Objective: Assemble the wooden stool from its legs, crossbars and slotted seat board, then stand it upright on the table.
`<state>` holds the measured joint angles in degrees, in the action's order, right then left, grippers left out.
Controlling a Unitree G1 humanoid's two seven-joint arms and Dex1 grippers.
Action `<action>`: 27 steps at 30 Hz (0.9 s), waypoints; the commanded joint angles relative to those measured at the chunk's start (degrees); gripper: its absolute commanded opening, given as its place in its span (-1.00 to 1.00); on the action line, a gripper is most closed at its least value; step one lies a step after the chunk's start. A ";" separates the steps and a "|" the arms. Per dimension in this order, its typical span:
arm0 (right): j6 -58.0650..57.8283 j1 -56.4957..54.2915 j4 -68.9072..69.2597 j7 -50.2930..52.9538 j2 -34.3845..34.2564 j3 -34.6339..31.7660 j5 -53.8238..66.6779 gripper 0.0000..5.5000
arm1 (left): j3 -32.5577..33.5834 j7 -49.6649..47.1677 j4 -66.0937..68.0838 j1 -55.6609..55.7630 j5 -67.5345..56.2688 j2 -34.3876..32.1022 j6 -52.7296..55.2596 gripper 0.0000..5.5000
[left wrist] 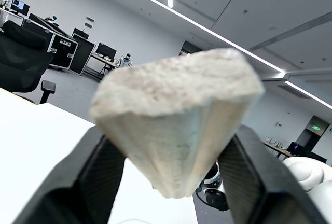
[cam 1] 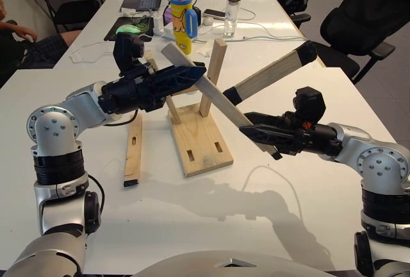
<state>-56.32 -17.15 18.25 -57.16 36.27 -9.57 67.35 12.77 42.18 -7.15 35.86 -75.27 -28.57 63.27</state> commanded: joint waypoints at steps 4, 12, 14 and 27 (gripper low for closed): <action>0.81 -0.28 -2.01 0.43 0.94 0.37 -2.67 -0.24 | -0.57 3.72 -0.61 -2.56 3.90 -4.78 -0.10 -0.25; 18.43 5.24 0.18 -3.98 6.63 14.01 -27.94 0.16 | 5.44 8.88 2.68 -7.77 8.85 -14.17 -2.03 -0.25; 27.96 6.59 -1.01 -4.10 7.99 19.17 -38.84 0.16 | 6.95 11.26 4.62 -8.18 10.50 -17.69 -2.50 -0.25; 63.49 3.27 -19.41 6.43 0.07 33.51 -73.91 0.16 | 3.31 18.68 3.34 -10.63 19.79 -20.04 -10.08 -0.25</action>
<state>5.64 -12.14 1.32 -51.94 37.45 23.51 -4.37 17.10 59.90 -2.30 26.16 -56.74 -48.40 54.59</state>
